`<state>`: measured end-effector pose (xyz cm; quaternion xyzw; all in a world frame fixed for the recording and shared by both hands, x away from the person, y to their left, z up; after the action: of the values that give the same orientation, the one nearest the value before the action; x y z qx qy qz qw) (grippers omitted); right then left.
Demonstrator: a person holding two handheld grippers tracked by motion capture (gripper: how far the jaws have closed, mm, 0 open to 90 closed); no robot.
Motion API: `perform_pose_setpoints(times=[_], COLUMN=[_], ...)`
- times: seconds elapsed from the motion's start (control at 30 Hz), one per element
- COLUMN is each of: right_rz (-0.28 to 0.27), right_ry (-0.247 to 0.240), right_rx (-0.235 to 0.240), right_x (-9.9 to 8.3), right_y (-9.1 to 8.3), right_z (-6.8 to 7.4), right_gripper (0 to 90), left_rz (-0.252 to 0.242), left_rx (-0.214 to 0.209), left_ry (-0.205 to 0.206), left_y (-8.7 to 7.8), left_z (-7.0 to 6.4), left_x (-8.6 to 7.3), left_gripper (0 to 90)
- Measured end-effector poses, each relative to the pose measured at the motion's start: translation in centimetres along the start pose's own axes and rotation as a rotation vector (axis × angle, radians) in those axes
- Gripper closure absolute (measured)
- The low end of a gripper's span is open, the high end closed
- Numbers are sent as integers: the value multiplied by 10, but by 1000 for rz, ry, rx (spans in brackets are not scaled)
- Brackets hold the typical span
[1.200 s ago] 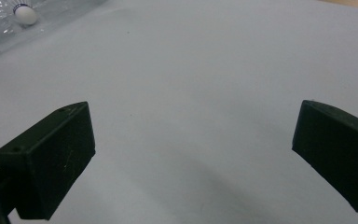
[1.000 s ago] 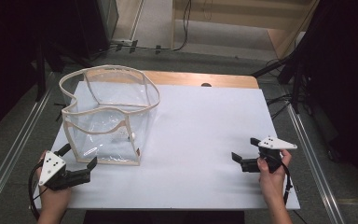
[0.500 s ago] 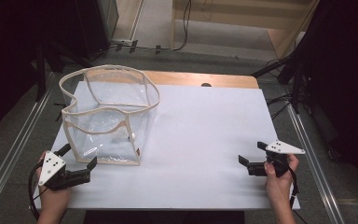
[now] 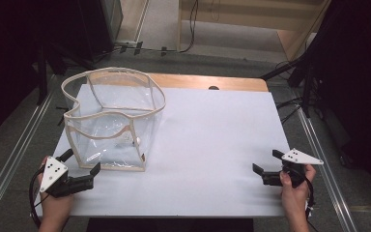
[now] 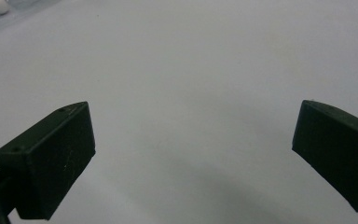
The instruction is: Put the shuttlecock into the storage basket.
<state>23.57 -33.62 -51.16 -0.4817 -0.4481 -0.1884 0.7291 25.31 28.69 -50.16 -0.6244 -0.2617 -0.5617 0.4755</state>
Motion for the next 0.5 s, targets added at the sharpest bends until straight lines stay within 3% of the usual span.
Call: perform_pose_setpoints(times=[0.5], right_rz=[-81], right_ry=[9], right_rx=[24], right_x=[-4], right_y=[-10], right_z=[4], right_gripper=[0], left_rz=[-2], left_rx=[-14], left_ry=[-13], left_y=[0], left_z=[2], left_x=[0], left_gripper=[10])
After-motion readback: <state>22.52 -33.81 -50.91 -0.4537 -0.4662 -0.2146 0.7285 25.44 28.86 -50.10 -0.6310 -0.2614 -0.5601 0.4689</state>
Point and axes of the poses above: each handheld gripper's, and its own axes: y roughly forward along the jaws, x roughly out of its top, z roughly to its left, the point moved 2 cm from there along y, roughly forward along the jaws, and after that the axes turned 2 degrees about x, right-handed, at the moved point
